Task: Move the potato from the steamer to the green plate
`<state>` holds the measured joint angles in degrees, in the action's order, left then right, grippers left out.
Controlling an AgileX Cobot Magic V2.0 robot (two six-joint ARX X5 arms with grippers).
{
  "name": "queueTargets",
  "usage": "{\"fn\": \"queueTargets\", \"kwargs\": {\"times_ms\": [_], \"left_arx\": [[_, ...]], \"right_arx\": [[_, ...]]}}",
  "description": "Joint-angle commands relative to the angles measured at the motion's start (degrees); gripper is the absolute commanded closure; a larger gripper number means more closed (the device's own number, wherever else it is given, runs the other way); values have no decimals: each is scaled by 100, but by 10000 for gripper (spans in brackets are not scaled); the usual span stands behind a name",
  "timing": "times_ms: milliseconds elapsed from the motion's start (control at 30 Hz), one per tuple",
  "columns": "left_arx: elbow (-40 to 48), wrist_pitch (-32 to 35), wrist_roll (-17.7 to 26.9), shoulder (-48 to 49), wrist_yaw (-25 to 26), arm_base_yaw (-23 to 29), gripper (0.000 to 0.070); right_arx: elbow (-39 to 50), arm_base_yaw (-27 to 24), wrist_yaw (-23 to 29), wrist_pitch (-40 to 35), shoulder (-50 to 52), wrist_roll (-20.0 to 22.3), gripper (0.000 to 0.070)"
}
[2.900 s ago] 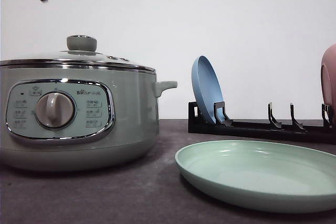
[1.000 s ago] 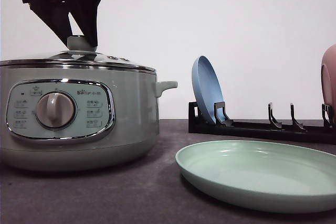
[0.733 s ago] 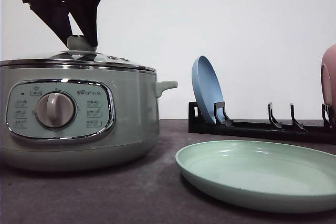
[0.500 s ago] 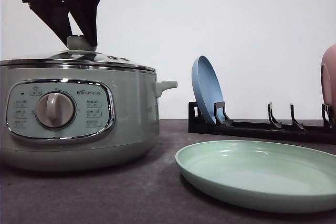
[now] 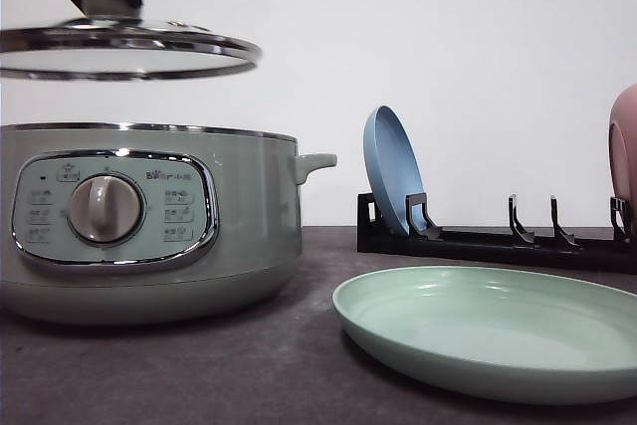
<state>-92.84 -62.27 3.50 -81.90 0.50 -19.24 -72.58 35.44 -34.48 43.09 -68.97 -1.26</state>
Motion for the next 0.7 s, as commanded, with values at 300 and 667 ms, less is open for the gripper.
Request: {"fn": "queueTargets", "kwargs": {"times_ms": [300,667], "left_arx": [[-162,-295,-54,616,-488,918,697],[-162,-437,-51,690,-488,1776,697]], "right_arx": [[-103,32,0,-21,-57,80,310],[-103,38,41,-20,-65,-115,310]]}}
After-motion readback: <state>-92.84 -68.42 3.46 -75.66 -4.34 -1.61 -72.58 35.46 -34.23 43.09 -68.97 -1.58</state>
